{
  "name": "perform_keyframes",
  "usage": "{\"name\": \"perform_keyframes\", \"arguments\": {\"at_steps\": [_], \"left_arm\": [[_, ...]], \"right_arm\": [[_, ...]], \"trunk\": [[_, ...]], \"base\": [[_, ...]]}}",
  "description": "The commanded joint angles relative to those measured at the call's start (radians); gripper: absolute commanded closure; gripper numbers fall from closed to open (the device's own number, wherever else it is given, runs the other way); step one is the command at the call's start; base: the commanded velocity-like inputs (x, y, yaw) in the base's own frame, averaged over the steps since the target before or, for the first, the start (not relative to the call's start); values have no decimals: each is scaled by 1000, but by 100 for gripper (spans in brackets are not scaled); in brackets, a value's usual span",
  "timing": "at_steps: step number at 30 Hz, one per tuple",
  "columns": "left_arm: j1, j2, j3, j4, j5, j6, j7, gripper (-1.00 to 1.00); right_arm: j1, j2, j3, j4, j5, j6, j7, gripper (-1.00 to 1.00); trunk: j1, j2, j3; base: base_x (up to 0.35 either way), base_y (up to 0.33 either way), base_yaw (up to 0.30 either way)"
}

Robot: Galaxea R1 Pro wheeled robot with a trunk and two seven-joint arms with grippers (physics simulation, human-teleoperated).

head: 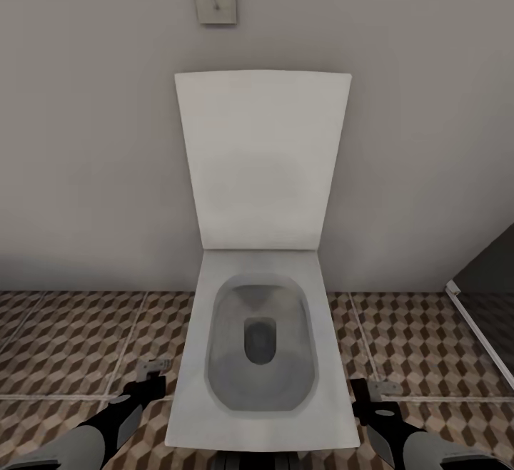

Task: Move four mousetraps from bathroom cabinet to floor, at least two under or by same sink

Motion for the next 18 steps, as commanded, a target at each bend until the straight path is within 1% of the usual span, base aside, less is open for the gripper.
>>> {"name": "perform_keyframes", "arguments": {"at_steps": [1, 2, 18], "left_arm": [[-1, -1, 4, 1, 8, -3, -2, 100], [-1, -2, 4, 1, 8, -3, -2, 100], [-1, -1, 4, 1, 6, -4, -3, 100]], "right_arm": [[-1, 0, 8, 3, -9, -6, 0, 100], [-1, 0, 8, 3, -9, -6, 0, 100], [-1, -1, 6, -5, -8, 5, 0, 100]], "trunk": [[0, 0, -1], [0, 0, -1], [7, -4, -63]], "base": [[0, 0, 0], [0, 0, 0], [0, 0, 0]]}}
